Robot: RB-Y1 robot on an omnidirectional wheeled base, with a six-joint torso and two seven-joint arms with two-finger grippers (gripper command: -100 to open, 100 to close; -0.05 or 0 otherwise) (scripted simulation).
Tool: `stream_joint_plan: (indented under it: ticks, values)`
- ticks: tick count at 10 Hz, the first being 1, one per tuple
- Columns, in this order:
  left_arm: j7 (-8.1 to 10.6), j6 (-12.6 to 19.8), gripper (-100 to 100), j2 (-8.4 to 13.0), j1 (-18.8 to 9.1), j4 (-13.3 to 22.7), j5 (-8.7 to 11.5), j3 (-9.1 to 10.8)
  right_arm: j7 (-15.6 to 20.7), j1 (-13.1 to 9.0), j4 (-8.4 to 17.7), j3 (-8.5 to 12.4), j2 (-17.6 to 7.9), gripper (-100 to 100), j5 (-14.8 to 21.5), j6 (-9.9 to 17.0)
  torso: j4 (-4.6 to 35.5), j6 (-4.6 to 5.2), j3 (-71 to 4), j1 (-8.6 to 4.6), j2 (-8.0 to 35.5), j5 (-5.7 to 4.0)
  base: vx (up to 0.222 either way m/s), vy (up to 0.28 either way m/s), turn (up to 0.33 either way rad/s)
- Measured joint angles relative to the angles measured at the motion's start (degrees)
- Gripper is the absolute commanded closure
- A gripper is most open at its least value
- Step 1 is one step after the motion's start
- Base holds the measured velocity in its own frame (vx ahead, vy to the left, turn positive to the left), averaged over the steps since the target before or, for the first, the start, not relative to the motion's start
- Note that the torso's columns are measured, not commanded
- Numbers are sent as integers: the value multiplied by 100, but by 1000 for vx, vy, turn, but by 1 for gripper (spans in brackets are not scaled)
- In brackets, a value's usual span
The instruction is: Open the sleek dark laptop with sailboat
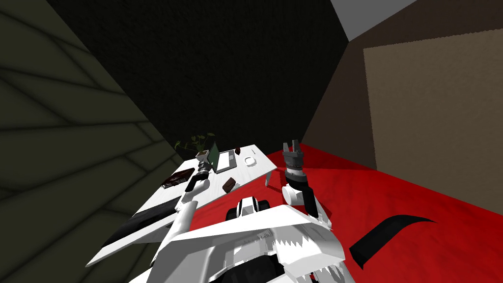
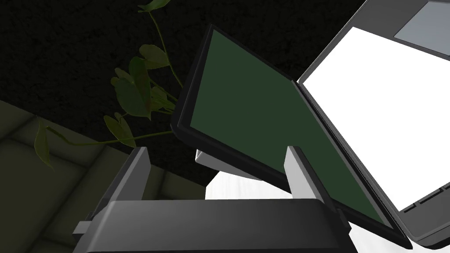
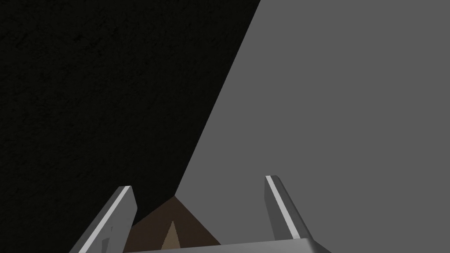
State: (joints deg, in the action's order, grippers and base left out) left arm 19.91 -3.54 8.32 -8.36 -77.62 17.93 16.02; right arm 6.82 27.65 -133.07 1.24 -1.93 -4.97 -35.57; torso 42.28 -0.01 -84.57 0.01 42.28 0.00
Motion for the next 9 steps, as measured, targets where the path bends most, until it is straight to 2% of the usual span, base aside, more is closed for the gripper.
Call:
stream_joint_plan:
  ticks: [1,3,9]
  values:
    - [0,-1,100,0,1,-2,0,0,0,0,0,0,0,0,0,0,0,1,0,0,0,0,0,0,0]
    - [-28,-38,100,17,-32,52,-60,-16,0,0,0,-1,1,0,0,0,-24,-4,-12,-24,-31,-15,20,-87,-16]
    - [-568,-285,100,255,-19,345,-558,-94,0,0,0,-1,1,0,0,0,-6,-11,-2,11,-3,-1,30,-110,5]
